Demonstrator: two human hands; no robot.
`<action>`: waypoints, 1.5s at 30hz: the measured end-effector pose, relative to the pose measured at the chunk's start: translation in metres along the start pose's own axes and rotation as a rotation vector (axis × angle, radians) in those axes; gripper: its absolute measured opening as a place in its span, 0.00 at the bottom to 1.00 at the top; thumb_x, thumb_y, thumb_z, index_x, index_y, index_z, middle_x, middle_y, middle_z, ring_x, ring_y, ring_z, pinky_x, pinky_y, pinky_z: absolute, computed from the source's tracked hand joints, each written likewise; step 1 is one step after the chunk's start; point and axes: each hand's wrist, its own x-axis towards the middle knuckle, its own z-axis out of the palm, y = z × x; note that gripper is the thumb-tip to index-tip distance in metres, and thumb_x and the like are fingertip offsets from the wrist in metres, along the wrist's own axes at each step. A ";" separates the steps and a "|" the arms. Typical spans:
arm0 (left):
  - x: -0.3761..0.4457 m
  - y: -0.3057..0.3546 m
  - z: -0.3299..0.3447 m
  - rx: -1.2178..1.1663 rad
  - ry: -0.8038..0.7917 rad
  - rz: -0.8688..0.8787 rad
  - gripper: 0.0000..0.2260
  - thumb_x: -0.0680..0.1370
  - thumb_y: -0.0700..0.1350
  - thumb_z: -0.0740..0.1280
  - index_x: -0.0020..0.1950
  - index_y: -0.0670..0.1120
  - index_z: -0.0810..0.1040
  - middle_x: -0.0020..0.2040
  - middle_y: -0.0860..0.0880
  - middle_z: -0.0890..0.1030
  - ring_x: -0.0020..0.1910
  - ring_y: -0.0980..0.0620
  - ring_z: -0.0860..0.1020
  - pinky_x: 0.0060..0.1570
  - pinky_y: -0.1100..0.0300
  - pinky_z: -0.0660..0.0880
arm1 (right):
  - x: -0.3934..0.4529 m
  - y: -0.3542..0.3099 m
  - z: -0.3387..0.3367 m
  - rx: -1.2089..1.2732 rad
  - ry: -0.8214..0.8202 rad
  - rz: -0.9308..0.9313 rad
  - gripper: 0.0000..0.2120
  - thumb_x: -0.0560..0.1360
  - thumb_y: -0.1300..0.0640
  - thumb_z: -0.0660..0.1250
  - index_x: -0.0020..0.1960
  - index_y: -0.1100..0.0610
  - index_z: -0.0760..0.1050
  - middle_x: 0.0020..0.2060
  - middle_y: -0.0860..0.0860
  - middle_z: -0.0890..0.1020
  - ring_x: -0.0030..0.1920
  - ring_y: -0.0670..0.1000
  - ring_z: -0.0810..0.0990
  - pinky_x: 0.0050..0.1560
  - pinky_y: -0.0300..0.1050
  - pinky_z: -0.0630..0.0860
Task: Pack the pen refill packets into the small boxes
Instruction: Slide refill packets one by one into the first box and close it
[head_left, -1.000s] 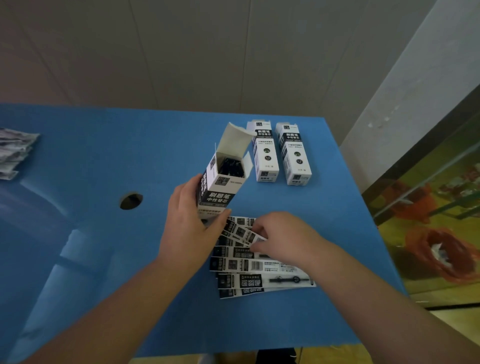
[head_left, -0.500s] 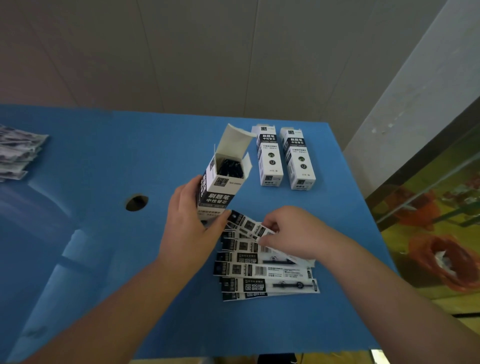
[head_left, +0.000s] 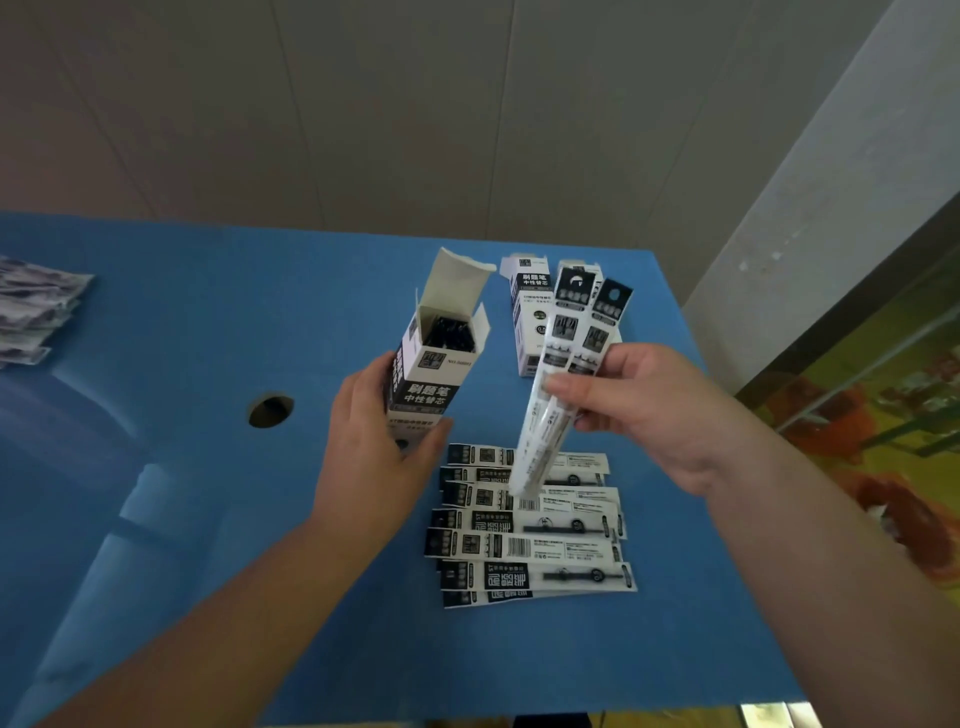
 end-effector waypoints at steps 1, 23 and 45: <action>-0.001 0.001 0.000 0.009 0.007 -0.002 0.28 0.73 0.46 0.76 0.71 0.53 0.70 0.59 0.56 0.74 0.62 0.54 0.73 0.58 0.64 0.76 | -0.001 -0.001 0.001 0.050 0.002 -0.010 0.10 0.73 0.59 0.75 0.53 0.62 0.83 0.46 0.54 0.88 0.44 0.49 0.83 0.43 0.41 0.79; -0.013 0.000 0.008 0.184 -0.012 0.182 0.33 0.72 0.45 0.76 0.74 0.41 0.68 0.66 0.46 0.72 0.67 0.48 0.70 0.64 0.41 0.73 | -0.014 -0.039 0.030 0.353 0.365 -0.299 0.05 0.78 0.61 0.70 0.44 0.54 0.82 0.42 0.52 0.88 0.45 0.53 0.87 0.39 0.39 0.79; -0.015 0.007 0.011 0.187 -0.012 0.161 0.34 0.72 0.44 0.77 0.75 0.41 0.67 0.65 0.46 0.74 0.65 0.49 0.70 0.65 0.49 0.72 | -0.009 -0.026 0.041 0.043 0.282 -0.350 0.02 0.76 0.57 0.74 0.49 0.54 0.83 0.42 0.49 0.88 0.38 0.48 0.85 0.44 0.47 0.83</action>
